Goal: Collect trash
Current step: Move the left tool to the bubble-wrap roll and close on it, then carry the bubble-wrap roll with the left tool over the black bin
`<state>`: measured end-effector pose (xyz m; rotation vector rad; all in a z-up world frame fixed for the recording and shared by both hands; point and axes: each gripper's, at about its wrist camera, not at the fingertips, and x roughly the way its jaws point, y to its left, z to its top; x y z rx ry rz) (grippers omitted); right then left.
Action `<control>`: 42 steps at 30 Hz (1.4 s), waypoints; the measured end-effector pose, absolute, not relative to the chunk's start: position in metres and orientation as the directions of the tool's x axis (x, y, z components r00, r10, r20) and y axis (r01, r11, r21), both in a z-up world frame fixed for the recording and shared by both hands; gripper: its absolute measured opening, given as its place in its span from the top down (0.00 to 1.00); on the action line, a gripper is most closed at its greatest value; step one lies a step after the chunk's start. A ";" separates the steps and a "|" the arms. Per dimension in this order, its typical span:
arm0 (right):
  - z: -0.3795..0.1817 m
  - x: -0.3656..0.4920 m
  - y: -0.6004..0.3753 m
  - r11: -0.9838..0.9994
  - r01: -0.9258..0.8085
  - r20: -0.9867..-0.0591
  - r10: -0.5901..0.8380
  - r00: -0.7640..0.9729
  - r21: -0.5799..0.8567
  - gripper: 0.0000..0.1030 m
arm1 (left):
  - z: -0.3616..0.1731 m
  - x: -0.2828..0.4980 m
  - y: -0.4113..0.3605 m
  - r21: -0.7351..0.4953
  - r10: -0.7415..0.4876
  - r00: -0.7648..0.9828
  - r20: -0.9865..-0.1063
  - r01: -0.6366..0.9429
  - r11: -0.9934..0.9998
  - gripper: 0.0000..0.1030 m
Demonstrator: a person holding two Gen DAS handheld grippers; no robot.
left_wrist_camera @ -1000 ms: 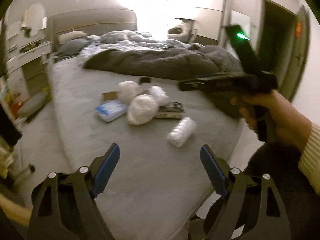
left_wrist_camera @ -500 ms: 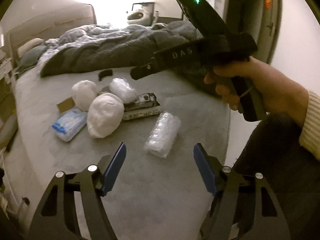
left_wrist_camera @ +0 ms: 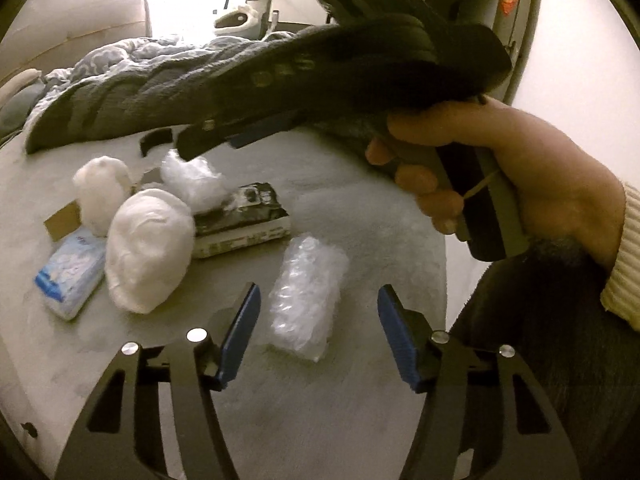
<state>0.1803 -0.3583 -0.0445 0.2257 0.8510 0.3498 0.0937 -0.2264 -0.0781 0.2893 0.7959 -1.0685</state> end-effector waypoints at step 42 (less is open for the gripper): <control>-0.010 0.192 -0.285 0.945 -0.180 -0.680 0.322 0.659 0.273 0.66 | -0.013 0.114 -0.106 -0.083 -0.520 0.591 -0.617 0.608 0.790 0.63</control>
